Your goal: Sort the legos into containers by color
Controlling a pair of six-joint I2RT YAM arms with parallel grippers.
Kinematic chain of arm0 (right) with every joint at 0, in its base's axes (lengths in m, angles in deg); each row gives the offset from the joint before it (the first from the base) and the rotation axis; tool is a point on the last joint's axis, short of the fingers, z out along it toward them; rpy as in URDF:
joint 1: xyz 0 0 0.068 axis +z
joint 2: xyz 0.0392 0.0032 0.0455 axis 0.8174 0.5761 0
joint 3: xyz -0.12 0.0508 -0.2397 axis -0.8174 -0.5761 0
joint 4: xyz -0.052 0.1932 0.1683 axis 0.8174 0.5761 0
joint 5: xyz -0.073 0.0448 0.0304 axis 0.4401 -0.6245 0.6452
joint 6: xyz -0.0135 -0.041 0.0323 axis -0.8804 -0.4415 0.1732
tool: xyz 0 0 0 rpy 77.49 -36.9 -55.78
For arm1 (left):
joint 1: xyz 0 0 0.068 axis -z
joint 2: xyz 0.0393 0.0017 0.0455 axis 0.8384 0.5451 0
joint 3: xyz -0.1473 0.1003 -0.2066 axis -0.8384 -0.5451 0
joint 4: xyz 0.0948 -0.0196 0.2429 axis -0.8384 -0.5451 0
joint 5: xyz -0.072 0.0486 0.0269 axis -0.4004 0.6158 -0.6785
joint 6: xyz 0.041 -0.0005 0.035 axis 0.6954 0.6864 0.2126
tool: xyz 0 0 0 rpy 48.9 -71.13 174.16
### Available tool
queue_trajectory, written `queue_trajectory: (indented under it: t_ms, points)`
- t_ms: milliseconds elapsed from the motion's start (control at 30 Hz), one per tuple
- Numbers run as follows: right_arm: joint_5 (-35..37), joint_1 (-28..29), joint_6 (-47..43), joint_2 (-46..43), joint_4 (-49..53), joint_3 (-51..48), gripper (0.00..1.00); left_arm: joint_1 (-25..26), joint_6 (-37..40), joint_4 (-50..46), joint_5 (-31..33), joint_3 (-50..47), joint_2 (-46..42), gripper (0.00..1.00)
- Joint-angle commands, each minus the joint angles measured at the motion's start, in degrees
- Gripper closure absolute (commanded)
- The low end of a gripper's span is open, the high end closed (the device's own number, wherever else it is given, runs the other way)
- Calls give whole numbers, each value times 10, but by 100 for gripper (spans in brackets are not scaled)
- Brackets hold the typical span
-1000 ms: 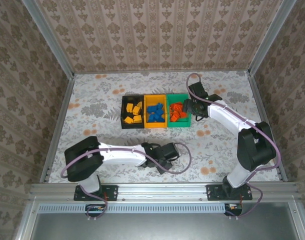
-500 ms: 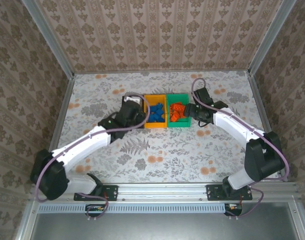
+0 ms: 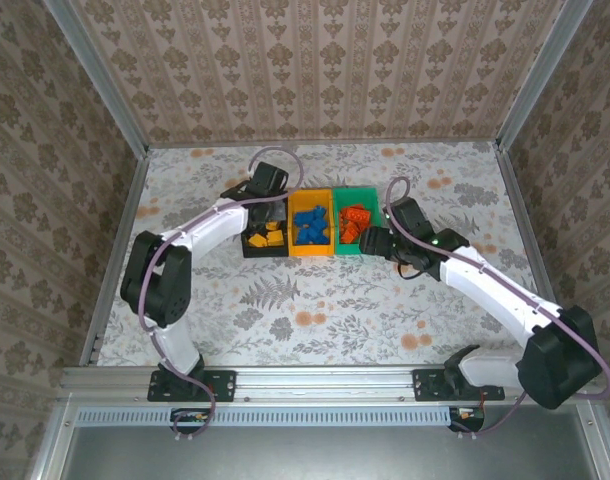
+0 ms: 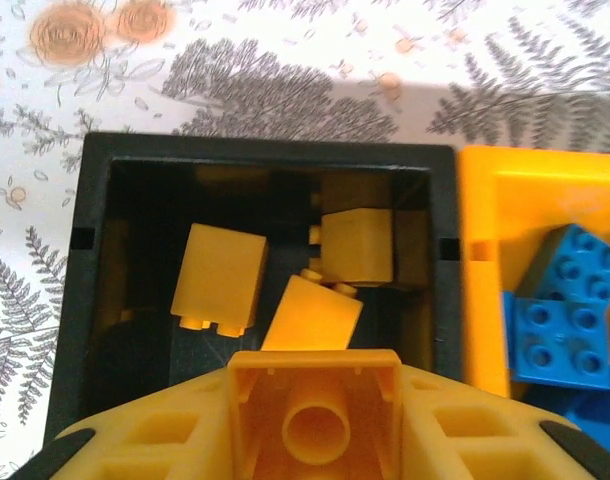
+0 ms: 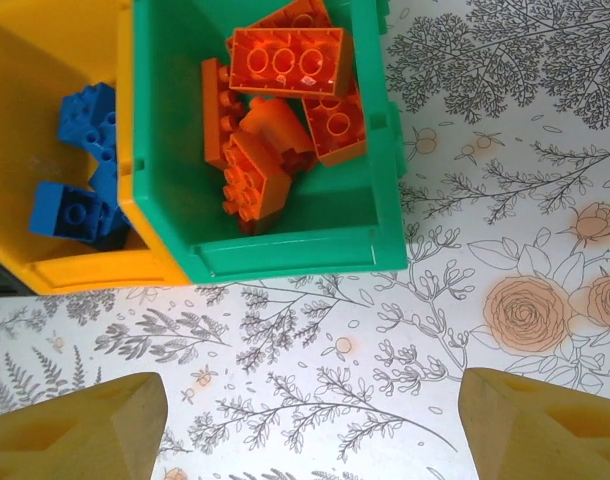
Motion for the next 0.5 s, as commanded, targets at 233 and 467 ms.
queue_trajectory:
  t_ms: [233, 467]
  points:
    - [25, 3, 5, -34, 36, -9, 22, 0, -59, -45, 2, -24, -24, 30]
    - [27, 3, -5, -52, 36, -9, 20, 50, -33, 15, 19, -77, -168, 0]
